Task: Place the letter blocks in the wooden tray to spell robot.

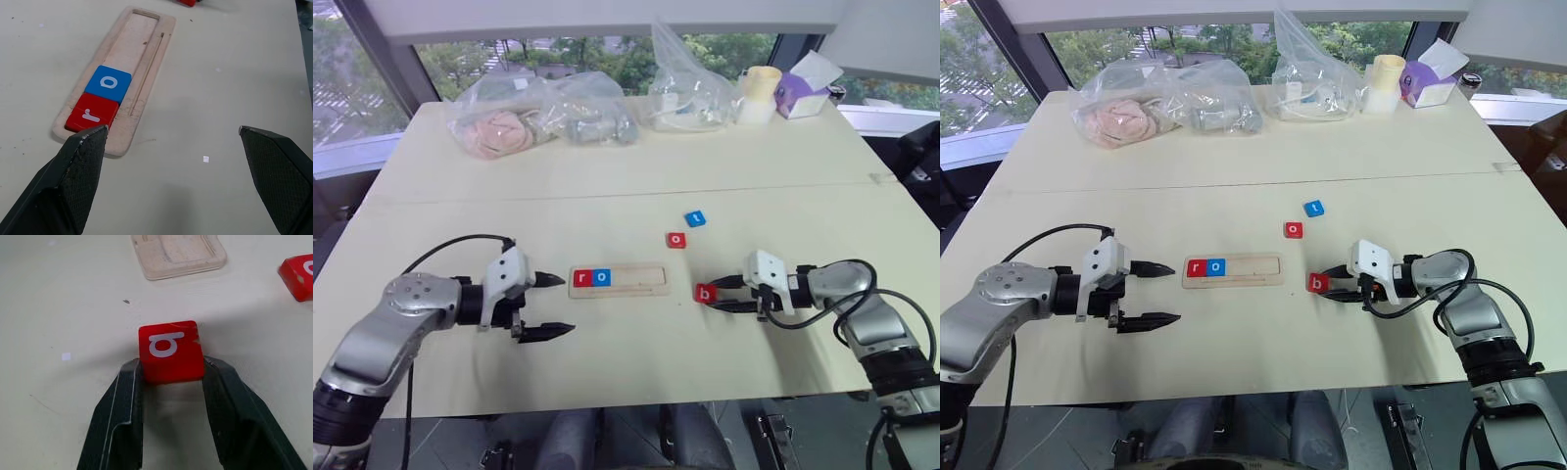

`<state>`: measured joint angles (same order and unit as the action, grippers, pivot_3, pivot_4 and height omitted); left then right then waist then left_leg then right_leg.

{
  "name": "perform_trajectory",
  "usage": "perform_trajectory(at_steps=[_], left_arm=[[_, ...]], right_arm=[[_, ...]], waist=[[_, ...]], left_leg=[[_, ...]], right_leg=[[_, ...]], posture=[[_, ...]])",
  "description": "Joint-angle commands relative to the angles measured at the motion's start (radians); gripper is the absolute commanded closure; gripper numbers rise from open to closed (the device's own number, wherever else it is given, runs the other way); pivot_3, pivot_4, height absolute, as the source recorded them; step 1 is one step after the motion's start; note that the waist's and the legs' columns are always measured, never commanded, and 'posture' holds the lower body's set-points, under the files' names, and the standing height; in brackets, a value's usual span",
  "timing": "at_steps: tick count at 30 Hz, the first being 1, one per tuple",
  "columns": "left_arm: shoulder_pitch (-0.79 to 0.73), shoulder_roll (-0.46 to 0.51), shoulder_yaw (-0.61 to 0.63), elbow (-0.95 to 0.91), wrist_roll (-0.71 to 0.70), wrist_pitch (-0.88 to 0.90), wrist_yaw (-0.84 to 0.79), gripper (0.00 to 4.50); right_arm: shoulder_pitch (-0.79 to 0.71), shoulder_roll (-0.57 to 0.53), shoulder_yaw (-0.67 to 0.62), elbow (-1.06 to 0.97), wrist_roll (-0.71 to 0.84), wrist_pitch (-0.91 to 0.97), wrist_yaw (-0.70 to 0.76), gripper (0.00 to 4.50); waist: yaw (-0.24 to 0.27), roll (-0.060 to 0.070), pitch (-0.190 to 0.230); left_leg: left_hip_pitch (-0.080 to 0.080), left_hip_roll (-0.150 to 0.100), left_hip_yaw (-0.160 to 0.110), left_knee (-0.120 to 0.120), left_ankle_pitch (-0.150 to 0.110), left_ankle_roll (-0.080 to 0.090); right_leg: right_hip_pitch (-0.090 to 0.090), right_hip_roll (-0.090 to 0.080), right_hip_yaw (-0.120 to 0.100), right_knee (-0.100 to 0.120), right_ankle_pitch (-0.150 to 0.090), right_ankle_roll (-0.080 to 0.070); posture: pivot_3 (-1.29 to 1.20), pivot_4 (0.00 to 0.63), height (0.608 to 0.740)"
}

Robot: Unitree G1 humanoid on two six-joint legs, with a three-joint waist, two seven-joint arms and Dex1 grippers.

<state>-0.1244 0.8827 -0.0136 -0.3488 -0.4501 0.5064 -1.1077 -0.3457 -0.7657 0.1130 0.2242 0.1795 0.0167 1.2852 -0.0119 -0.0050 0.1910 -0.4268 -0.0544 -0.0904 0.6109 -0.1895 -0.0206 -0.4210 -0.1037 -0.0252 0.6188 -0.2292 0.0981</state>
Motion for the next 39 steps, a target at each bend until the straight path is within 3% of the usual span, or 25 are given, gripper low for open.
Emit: perform_trajectory(at_steps=[1,6,11,18,28,38,39], left_arm=[[-0.006,0.015,0.036,-0.002,0.005,-0.019,0.005,0.00],[-0.018,0.041,0.071,0.033,0.005,-0.011,0.006,0.00],[-0.037,0.060,0.085,0.051,-0.009,0.025,0.007,0.00],[-0.051,0.046,0.112,0.059,-0.016,0.047,0.036,0.00],[0.010,0.068,0.152,-0.047,-0.068,0.115,0.045,0.00],[-0.047,0.056,0.120,-0.054,-0.073,0.143,0.070,0.00],[-0.053,0.056,0.115,-0.049,-0.070,0.141,0.069,0.00]], right_arm=[[-0.026,0.018,-0.014,-0.060,0.027,0.075,-0.031,3.36],[-0.127,0.089,0.032,-0.265,0.072,0.301,-0.090,3.36],[-0.273,0.223,0.158,-0.266,0.001,0.399,-0.160,3.36],[-0.385,0.320,0.317,-0.080,-0.110,0.290,-0.130,3.36],[-0.422,0.342,0.320,0.038,-0.146,0.179,-0.092,3.36],[-0.453,0.370,0.299,0.133,-0.158,0.158,-0.108,3.36],[-0.455,0.371,0.299,0.139,-0.157,0.157,-0.106,2.31]], waist=[[0.001,0.000,0.000],[-0.005,0.000,0.000],[-0.001,0.000,0.000],[-0.001,-0.001,0.000],[-0.007,-0.001,0.000],[-0.006,-0.001,0.000],[-0.006,-0.001,0.000]], left_leg=[[0.000,0.000,0.000,0.000,0.000,0.000],[0.000,0.001,0.000,0.000,0.000,0.000],[0.001,0.001,0.001,0.001,0.000,0.000],[0.001,-0.001,0.003,0.001,0.000,0.000],[0.002,0.000,0.004,0.001,0.000,0.000],[0.002,0.000,0.005,0.001,0.000,0.000],[0.002,0.000,0.005,0.001,0.000,0.000]], right_leg=[[0.000,0.000,0.000,0.000,0.000,0.000],[-0.005,0.001,0.005,0.006,0.000,-0.001],[-0.006,0.001,0.007,0.008,0.000,-0.001],[-0.006,0.001,0.009,0.008,0.000,0.000],[-0.007,0.002,0.010,0.011,0.001,0.002],[-0.007,0.003,0.011,0.011,0.000,0.001],[-0.007,0.003,0.011,0.011,0.000,0.001]], posture=[[0.00,0.150,0.740],[0.00,0.150,0.740],[0.00,0.150,0.740],[0.00,0.150,0.740],[0.00,0.150,0.740],[0.00,0.150,0.740],[0.00,0.150,0.740]])
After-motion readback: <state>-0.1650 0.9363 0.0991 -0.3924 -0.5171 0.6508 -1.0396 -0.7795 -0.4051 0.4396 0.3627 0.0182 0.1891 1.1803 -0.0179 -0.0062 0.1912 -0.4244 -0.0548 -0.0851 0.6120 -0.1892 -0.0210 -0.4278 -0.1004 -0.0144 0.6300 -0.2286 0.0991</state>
